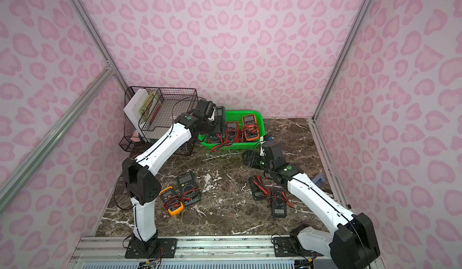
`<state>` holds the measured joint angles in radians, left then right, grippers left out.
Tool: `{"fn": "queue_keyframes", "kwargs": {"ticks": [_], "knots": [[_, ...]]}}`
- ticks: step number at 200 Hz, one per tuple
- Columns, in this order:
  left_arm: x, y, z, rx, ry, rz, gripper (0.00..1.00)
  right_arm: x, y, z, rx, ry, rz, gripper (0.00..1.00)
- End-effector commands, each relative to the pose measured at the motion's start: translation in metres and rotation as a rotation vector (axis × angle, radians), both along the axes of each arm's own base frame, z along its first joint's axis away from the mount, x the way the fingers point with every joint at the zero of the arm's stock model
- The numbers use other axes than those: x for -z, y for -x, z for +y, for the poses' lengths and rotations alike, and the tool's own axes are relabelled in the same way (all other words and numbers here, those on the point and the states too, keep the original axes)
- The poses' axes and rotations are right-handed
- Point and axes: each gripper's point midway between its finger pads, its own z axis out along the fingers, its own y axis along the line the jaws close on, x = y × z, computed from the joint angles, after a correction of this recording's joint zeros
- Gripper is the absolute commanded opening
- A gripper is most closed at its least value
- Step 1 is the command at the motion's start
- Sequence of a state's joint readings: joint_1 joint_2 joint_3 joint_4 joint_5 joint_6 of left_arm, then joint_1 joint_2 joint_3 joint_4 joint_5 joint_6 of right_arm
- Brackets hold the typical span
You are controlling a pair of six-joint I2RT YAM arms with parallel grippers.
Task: Put the multimeter into the basket
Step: Place the multimeter in the basket.
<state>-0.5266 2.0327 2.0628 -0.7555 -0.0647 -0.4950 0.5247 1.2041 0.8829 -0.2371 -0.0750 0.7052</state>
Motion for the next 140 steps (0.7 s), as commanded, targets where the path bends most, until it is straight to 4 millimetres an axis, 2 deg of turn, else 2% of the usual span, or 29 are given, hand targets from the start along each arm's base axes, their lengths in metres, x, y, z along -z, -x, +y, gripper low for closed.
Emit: {"fn": "queue_keyframes", "kwargs": {"ticks": [1,76,140], "knots": [[-0.013,-0.015,-0.009,0.026,0.035,-0.055,0.00,-0.001,-0.003,-0.006,0.017,0.012,0.001,0.99],[0.000,-0.055,-0.015,0.016,0.068,-0.084,0.00,0.005,-0.017,-0.022,0.085,0.046,0.022,0.99],[0.015,-0.086,-0.029,0.040,0.076,-0.154,0.00,0.007,-0.015,-0.032,0.110,0.085,0.046,0.99]]}}
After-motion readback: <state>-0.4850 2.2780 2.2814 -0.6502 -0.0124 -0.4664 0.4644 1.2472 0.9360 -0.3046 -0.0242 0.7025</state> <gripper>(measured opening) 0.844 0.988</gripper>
